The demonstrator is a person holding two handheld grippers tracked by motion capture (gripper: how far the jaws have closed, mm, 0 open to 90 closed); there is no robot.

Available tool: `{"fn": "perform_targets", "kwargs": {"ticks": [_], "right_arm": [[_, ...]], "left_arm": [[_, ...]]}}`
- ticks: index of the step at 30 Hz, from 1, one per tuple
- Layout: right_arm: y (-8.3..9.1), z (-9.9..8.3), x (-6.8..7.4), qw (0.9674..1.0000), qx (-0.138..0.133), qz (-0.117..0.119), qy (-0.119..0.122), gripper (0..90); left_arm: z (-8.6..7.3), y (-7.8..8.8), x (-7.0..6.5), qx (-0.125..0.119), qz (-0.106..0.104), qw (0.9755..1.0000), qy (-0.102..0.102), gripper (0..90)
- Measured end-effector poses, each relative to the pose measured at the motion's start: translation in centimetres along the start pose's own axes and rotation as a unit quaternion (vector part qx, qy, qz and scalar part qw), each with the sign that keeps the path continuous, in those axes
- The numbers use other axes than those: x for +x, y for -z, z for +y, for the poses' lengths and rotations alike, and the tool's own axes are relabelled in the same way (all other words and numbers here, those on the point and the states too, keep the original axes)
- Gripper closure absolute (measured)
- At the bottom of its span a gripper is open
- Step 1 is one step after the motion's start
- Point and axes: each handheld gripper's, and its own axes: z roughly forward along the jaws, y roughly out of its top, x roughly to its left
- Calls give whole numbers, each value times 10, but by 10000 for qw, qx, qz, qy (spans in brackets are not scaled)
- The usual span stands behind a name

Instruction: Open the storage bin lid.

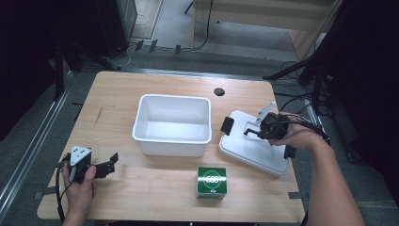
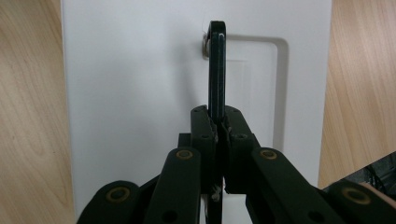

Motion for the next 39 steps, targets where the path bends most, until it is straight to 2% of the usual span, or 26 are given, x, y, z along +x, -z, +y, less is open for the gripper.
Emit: {"fn": "perform_targets", "kwargs": {"ticks": [12, 20, 28, 32, 36, 39], "right_arm": [[-16, -7, -1, 9998, 148, -126, -83, 855], [-21, -13, -1, 9995, 106, -233, -202, 855], [-26, -14, 0, 9993, 90, -171, -313, 849], [-23, -17, 0, 9992, 15, -53, -390, 796], [-18, -20, 0, 9989, -116, -158, -421, 701], [-14, -21, 4, 9988, -147, -120, -445, 647]], "left_arm": [[0, 0, 1, -5, 0, 10000, 24, 0], [0, 0, 0, -13, 21, 10000, 11, 0], [0, 0, 0, -14, 18, 10000, 13, 0], [0, 0, 0, -11, 20, 10000, 5, 0], [0, 0, -1, 3, 32, 10000, -24, 0], [0, -1, -1, -1, 29, 10000, -32, 0]]}}
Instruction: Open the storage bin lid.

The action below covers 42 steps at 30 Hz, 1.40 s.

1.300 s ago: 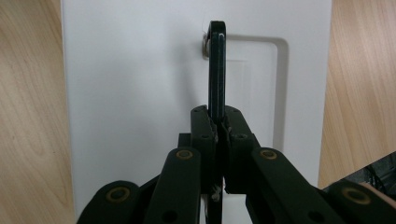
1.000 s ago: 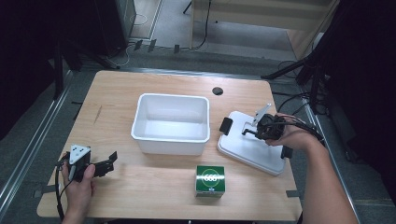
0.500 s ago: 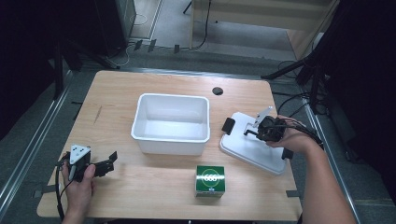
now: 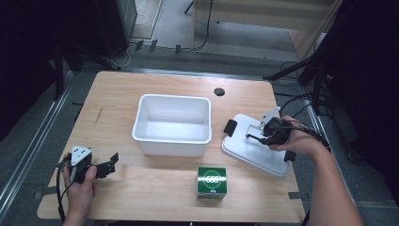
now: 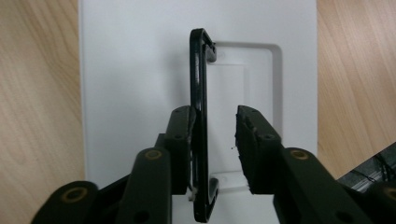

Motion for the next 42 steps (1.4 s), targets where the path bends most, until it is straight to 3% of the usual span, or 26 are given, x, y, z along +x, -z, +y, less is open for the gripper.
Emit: {"fn": "perform_targets", "kwargs": {"ticks": [11, 14, 15, 20, 31, 42], "right_arm": [[14, 0, 8, 9998, -180, -22, 21, 464], [19, 1, 11, 9997, -229, -36, 52, 317], [20, 2, 12, 9998, -215, -42, -36, 253], [26, 3, 19, 9997, -229, -94, -6, 131], [43, 8, 33, 9994, -332, -104, 72, 23], [50, 14, 52, 9983, -513, -147, 251, 18]], "left_arm": [[0, 0, 1, 3, -10, 10000, 9, 0], [0, 0, 0, 5, -10, 10000, 3, 0], [0, 0, 0, 6, -13, 10000, 4, 0], [0, 0, 0, 7, -24, 10000, 7, 0], [0, 0, 0, 13, -35, 10000, 15, 0], [0, 0, 0, 20, -36, 10000, 8, 0]]}}
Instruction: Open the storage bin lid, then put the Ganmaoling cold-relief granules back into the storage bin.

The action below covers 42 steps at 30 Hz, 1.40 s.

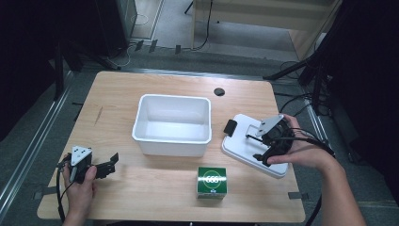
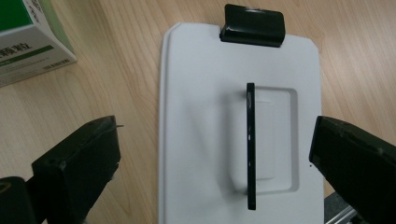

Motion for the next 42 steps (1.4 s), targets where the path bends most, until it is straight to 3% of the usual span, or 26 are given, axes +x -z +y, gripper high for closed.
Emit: {"fn": "perform_targets", "kwargs": {"ticks": [19, 42], "right_arm": [[-2, 20, 29, 9993, -45, 144, 348, 18], [-16, 36, 69, 9957, -85, 613, 686, 17]], "left_arm": [[0, 0, 1, 2, -8, 10000, 26, 0], [1, -1, 2, 3, -10, 10000, 41, 0]]}}
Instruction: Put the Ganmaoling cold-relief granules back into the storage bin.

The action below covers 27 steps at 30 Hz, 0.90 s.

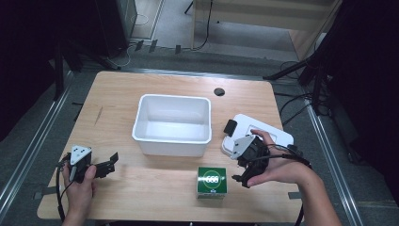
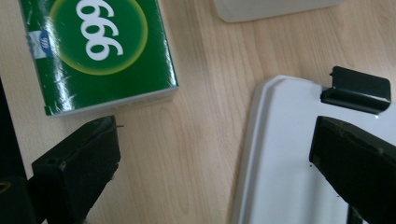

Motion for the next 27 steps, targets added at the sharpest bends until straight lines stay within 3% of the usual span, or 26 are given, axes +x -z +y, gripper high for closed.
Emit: {"fn": "perform_targets", "kwargs": {"ticks": [27], "right_arm": [[-18, 19, 33, 9986, 111, 381, 353, 17]], "left_arm": [[0, 0, 1, -6, -18, 10000, 24, 0]]}}
